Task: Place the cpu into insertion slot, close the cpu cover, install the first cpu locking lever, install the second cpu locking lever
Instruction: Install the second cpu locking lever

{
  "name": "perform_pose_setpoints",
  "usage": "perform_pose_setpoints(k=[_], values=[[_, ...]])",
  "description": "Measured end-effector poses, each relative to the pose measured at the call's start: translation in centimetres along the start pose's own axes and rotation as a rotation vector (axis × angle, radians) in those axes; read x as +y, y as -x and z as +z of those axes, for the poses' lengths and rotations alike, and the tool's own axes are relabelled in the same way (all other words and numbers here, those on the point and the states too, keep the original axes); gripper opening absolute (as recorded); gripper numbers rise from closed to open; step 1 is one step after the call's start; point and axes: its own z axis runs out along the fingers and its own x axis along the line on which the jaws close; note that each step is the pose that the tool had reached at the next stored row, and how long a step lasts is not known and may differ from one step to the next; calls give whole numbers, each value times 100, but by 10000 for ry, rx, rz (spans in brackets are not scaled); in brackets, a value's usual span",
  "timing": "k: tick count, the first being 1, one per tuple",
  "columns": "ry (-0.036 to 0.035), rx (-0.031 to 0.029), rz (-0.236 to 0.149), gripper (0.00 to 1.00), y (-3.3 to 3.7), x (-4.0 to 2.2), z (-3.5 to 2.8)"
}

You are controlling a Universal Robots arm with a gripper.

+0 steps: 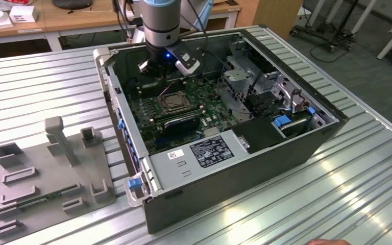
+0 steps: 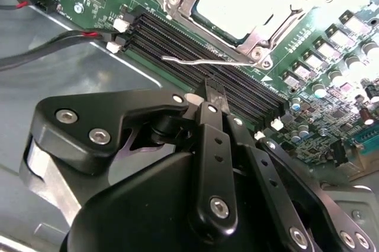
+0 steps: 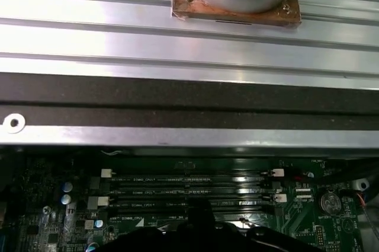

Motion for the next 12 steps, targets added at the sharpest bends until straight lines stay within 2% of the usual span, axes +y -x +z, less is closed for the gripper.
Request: perform_pose_setpoints(k=[3, 9, 10, 12], values=[[-6, 74, 40, 11, 20, -13, 7], [-17, 282, 141, 11, 56, -34, 39], [-18, 307, 150, 11, 68, -34, 42], [-18, 311, 152, 11, 70, -35, 42]])
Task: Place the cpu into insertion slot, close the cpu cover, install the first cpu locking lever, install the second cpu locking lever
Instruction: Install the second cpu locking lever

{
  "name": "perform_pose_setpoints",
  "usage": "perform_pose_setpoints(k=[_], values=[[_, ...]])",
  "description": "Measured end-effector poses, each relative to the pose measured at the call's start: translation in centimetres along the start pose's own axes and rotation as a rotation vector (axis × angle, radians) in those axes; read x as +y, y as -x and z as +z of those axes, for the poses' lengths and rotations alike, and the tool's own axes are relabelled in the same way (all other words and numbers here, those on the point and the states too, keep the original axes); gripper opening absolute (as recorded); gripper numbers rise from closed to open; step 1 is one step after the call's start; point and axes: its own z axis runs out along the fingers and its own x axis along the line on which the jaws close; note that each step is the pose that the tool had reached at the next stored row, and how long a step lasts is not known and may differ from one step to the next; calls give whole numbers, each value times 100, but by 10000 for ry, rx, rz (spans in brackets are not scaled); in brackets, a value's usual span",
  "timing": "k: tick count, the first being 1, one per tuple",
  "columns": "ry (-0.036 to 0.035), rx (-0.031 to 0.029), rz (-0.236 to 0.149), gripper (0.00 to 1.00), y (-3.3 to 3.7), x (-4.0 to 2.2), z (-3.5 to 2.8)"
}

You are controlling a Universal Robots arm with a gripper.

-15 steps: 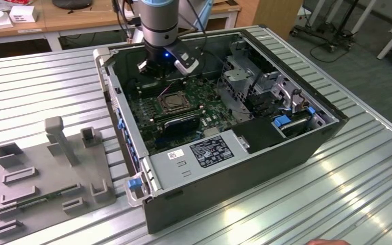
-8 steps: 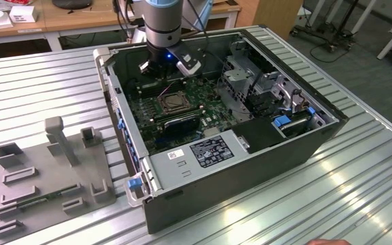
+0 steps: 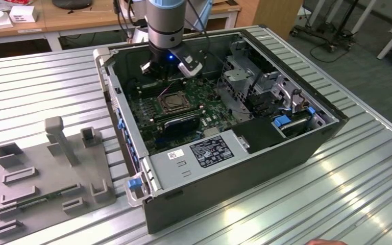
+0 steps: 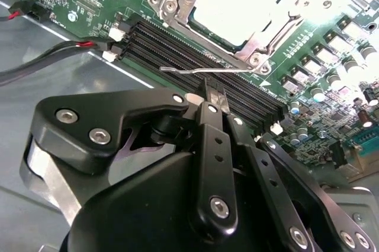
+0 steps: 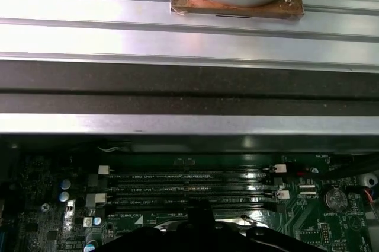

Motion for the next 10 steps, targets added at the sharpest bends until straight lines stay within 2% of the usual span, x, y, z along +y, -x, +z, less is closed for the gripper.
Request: perform_pose_setpoints(k=[5, 10], values=[[4, 0, -1, 11, 38, -2, 11], [1, -1, 5, 11, 43, -12, 47]])
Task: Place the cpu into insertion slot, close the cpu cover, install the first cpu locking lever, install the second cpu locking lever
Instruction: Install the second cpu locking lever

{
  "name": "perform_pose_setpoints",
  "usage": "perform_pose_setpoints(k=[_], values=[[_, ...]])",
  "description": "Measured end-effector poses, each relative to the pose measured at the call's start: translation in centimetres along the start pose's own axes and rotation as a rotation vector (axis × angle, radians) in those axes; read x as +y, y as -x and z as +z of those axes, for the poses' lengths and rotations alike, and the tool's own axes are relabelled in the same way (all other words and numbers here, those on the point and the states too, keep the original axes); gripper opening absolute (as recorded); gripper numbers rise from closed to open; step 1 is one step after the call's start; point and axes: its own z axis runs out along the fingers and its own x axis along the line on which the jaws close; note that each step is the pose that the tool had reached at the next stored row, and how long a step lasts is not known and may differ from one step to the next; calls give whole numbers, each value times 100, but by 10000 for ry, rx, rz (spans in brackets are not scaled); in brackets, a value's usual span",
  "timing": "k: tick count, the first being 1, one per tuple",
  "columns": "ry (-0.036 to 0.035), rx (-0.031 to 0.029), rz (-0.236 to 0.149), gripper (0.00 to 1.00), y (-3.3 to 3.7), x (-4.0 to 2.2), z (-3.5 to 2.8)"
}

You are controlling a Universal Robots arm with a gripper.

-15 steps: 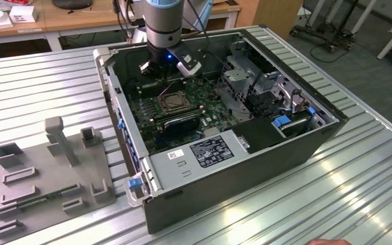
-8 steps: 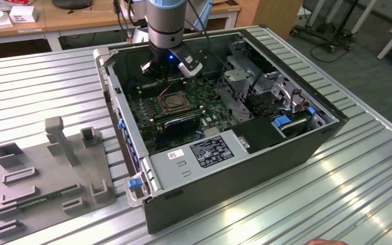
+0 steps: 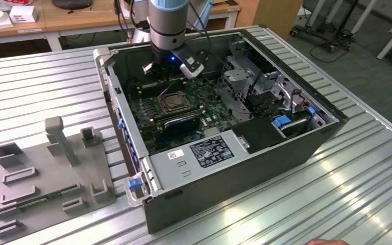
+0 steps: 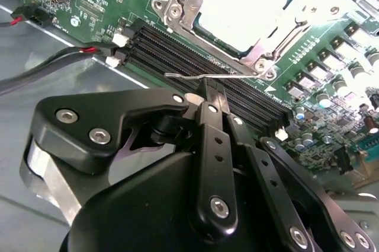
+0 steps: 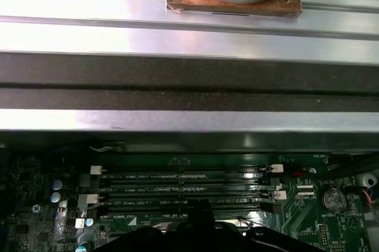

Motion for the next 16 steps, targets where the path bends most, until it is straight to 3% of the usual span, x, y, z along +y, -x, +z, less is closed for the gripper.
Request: perform_pose_setpoints(k=[16], values=[[-5, -14, 47, 11, 58, -29, 105]])
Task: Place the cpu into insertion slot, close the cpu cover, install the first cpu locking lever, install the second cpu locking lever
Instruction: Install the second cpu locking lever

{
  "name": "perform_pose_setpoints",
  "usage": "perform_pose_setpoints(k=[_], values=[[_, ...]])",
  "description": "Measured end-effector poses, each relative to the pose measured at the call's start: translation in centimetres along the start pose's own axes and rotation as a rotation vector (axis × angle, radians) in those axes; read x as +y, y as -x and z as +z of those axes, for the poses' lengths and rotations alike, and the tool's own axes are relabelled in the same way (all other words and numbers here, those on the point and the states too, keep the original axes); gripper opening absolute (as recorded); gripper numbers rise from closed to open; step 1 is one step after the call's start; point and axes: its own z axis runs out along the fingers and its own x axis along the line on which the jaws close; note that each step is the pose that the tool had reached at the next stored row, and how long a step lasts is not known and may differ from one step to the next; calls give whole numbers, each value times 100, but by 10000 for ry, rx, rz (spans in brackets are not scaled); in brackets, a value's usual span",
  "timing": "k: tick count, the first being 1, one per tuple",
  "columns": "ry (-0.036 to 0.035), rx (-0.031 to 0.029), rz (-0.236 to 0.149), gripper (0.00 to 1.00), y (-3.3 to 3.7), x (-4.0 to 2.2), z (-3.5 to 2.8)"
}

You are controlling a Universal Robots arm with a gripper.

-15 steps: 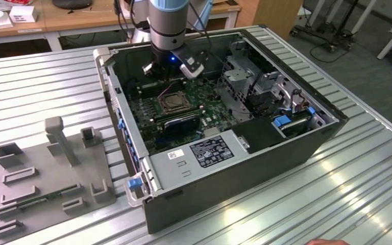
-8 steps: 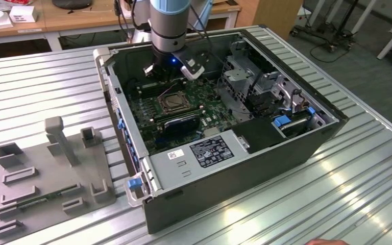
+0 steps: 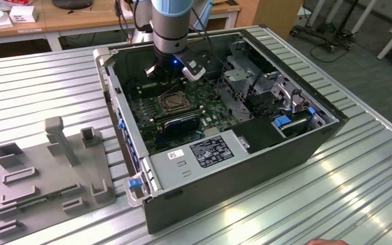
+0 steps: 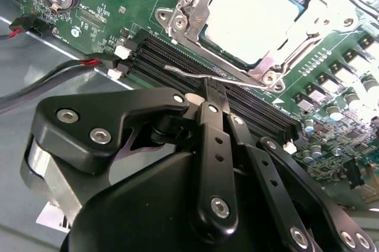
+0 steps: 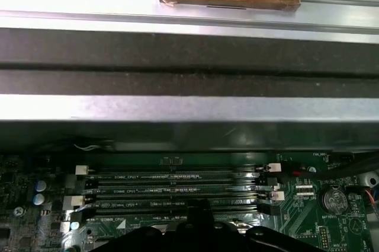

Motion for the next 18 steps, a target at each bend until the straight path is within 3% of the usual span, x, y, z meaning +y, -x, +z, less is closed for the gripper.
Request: perform_pose_setpoints(k=[18], values=[[-72, -12, 33, 11, 34, -35, 125]])
